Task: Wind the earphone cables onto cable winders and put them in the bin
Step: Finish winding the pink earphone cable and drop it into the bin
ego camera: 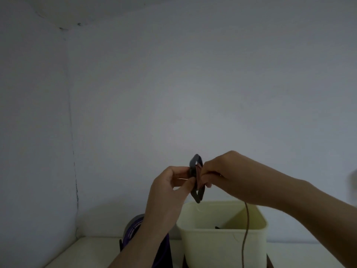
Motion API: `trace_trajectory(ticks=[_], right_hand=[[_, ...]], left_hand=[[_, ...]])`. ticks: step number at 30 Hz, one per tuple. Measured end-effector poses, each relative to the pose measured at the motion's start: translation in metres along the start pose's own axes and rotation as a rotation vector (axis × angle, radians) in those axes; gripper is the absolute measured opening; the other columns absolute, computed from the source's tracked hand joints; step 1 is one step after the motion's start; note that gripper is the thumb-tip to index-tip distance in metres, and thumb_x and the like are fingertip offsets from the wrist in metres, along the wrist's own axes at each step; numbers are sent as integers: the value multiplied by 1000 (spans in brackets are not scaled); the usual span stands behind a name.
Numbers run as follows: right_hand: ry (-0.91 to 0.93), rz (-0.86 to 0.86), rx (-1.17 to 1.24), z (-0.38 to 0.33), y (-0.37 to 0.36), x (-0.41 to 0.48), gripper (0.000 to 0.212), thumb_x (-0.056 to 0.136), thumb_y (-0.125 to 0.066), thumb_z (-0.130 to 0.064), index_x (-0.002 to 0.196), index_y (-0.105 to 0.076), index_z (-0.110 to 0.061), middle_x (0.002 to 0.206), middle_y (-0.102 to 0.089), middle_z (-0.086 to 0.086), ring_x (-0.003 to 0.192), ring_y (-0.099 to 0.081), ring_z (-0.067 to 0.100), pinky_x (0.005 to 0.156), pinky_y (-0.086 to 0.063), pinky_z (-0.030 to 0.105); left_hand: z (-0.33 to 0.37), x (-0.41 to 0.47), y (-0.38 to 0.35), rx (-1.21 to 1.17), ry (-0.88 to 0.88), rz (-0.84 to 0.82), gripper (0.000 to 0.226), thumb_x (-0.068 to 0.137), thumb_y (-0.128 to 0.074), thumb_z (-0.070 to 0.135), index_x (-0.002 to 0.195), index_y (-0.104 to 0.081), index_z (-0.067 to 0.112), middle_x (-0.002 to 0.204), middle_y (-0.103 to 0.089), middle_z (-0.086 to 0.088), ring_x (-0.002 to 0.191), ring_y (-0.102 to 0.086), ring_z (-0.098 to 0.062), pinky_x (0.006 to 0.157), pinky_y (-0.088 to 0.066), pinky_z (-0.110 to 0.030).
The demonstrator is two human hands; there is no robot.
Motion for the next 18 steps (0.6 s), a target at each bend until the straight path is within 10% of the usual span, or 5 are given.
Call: trace_trajectory(ticks=[12, 18], right_hand=[[-29, 181, 254, 37, 20, -4, 15, 84, -68, -31, 71, -60, -32, 63, -60, -19, 63, -54, -9, 60, -42, 10], [8, 217, 536, 49, 15, -2, 23, 73, -64, -45, 74, -69, -22, 71, -68, -4, 58, -54, 12, 58, -45, 21]], left_hand=[[3, -21, -14, 52, -97, -237, 17, 90, -59, -3, 97, -64, 11, 89, -76, 6, 89, -70, -11, 76, -54, -21], [9, -26, -21, -91, -102, -339, 12, 91, -56, -4, 101, -61, 1, 92, -76, -4, 91, -71, -19, 77, -52, -22]])
Point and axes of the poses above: each hand's wrist, its own x-axis towards the middle knuckle, its own y-axis out of the back of the hand, z = x × y, the point moved 8 cm from there along x, towards the middle knuckle
